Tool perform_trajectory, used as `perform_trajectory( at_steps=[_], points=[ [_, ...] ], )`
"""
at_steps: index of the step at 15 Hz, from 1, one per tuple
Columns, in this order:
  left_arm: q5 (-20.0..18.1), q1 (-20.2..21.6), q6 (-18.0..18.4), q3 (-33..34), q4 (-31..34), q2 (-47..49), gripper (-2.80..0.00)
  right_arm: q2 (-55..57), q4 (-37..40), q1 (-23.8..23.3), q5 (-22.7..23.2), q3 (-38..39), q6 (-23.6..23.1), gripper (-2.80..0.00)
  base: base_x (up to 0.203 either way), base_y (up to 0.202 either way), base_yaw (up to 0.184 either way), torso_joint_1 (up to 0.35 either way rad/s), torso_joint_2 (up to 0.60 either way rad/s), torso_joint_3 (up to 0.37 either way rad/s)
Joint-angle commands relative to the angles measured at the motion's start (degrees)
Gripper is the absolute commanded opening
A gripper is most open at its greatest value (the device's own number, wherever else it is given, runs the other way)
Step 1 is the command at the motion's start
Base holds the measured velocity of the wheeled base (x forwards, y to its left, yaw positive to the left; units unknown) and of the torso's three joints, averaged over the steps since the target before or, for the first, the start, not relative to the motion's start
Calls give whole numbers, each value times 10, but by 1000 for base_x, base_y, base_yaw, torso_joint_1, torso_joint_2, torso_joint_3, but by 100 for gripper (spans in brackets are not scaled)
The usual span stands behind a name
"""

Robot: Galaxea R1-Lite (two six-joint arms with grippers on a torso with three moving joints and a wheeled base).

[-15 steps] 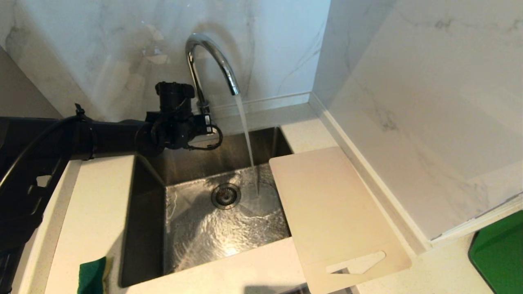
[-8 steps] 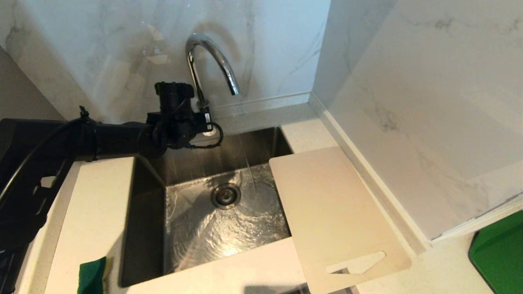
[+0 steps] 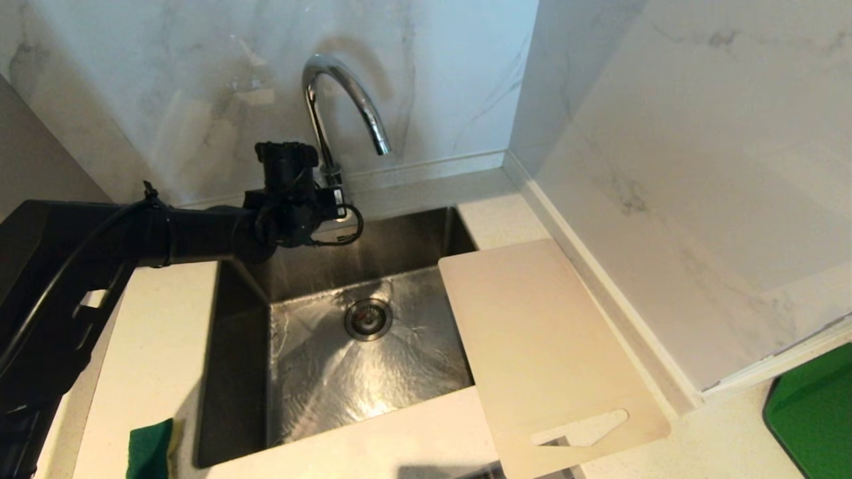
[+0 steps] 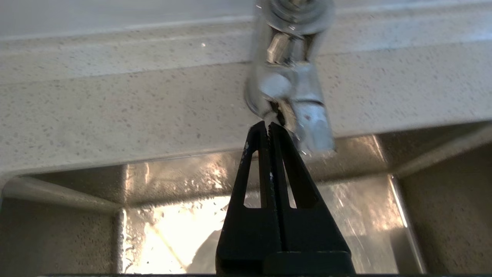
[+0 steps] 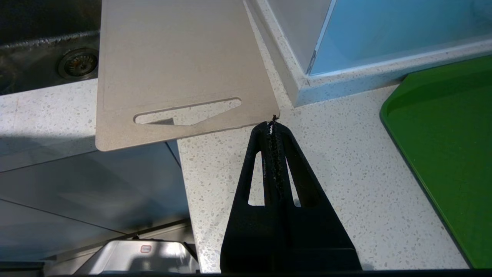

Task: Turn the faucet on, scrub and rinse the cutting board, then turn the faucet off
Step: Turn off the tap

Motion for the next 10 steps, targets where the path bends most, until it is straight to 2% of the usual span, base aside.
perform_trajectory(
  at_steps=[1,6,10],
  points=[
    [-1,1,-1,-1,-3,2,-280,1,0,0,0,0,0,-280,0,0,0,0,0,0],
    [4,-5,-3,12,4,-26,-280,-1,0,0,0,0,0,-280,0,0,0,0,0,0],
    [2,-19,-6,105,12,-110,-280,-7,0,0,0,0,0,-280,0,0,0,0,0,0]
  ],
)
